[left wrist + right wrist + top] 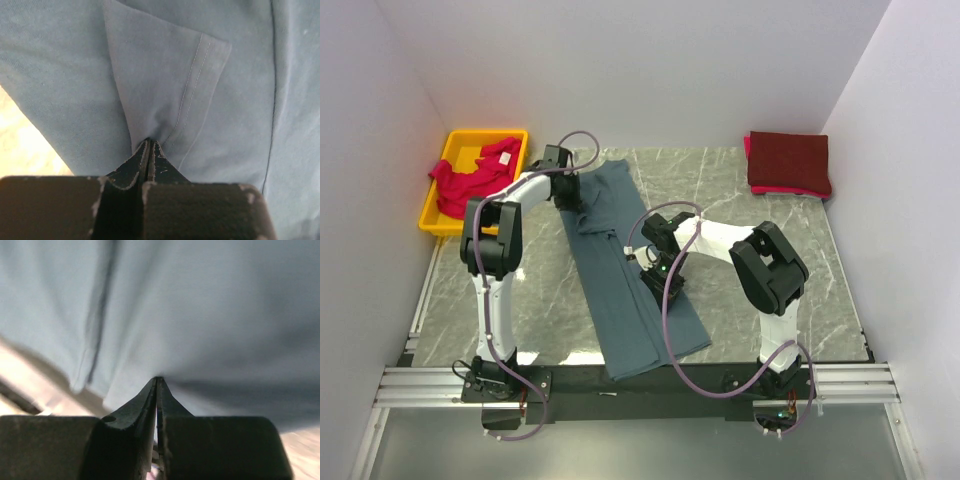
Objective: Fold and stack the t-shirts
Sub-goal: Fold the tshirt
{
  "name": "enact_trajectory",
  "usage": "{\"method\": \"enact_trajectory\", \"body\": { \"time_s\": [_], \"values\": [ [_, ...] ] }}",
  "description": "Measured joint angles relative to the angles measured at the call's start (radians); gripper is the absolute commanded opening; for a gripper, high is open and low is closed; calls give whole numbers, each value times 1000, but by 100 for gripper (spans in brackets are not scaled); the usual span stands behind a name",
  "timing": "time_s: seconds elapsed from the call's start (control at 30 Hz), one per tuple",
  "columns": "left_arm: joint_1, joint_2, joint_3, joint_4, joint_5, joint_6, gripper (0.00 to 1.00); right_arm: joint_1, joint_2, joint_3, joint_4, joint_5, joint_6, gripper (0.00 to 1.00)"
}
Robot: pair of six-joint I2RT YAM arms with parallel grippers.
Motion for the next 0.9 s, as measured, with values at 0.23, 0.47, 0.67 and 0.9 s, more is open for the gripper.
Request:
{"method": "enact_trajectory", "body": {
  "time_s": [0.23,0.47,0.67,0.9],
  "values": [
    [-46,167,262,-39,33,62,1,-84,-74,6,-16,-174,-2,13],
    [-95,309,504,-50,102,151,9,-310,-117,120,10,-200,33,14],
    [-80,198,389,-23,156,206,1,-345,-87,279,79,-180,114,15],
    [-31,-257,-34,11,265,211,1,-343,-2,388,196,-182,227,16]
  ]
}}
